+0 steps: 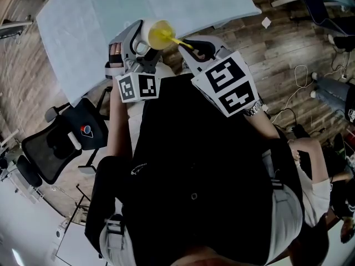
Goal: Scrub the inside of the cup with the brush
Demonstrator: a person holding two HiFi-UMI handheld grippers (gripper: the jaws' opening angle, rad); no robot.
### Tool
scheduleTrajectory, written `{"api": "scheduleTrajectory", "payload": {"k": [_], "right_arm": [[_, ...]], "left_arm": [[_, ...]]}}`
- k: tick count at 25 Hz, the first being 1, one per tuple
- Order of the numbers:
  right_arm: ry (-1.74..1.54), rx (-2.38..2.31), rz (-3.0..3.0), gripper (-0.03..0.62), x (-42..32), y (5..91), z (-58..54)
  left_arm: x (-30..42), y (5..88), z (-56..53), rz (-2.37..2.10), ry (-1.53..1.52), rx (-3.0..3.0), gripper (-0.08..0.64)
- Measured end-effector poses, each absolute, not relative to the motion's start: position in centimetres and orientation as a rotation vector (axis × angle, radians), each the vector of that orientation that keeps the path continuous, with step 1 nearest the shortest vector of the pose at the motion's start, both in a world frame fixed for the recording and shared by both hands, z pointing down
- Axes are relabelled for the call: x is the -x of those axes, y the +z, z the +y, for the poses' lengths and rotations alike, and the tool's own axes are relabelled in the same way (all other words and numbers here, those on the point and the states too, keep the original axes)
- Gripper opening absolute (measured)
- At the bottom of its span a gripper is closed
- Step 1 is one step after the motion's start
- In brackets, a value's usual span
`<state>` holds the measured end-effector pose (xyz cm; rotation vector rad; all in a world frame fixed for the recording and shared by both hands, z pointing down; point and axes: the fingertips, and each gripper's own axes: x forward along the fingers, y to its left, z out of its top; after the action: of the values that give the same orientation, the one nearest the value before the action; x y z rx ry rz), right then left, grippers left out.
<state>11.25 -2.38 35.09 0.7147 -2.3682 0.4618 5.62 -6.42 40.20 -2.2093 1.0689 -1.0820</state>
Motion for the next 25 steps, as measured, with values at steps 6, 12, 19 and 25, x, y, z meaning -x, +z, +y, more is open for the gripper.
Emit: {"api": "scheduleTrajectory", "payload": {"k": [6,12,19,25], "right_arm": [[0.444,-0.646,-2.398,0.04,-9.8,34.4,-0.9],[0.412,-0.65,-2.44,0.04,-9.1,32.7,-1.3],[0.412,-0.745,-2.451,0.04,-10.3,31.4,-3.4],[0.449,-0.818,-2.424,0.04,-11.2,31.8,-4.9]], "left_arm": [[-5.6,40.9,-6.5,1.071,-1.105,2.212,0.396],[-5.8,41.5,-6.2,1.036,-1.12,2.217,0.396],[-5.8,41.3,-6.2,1.03,-1.095,2.231,0.396],[-4.7,41.1,-7.1,1.047,-1.066,2.253,0.396]]}}
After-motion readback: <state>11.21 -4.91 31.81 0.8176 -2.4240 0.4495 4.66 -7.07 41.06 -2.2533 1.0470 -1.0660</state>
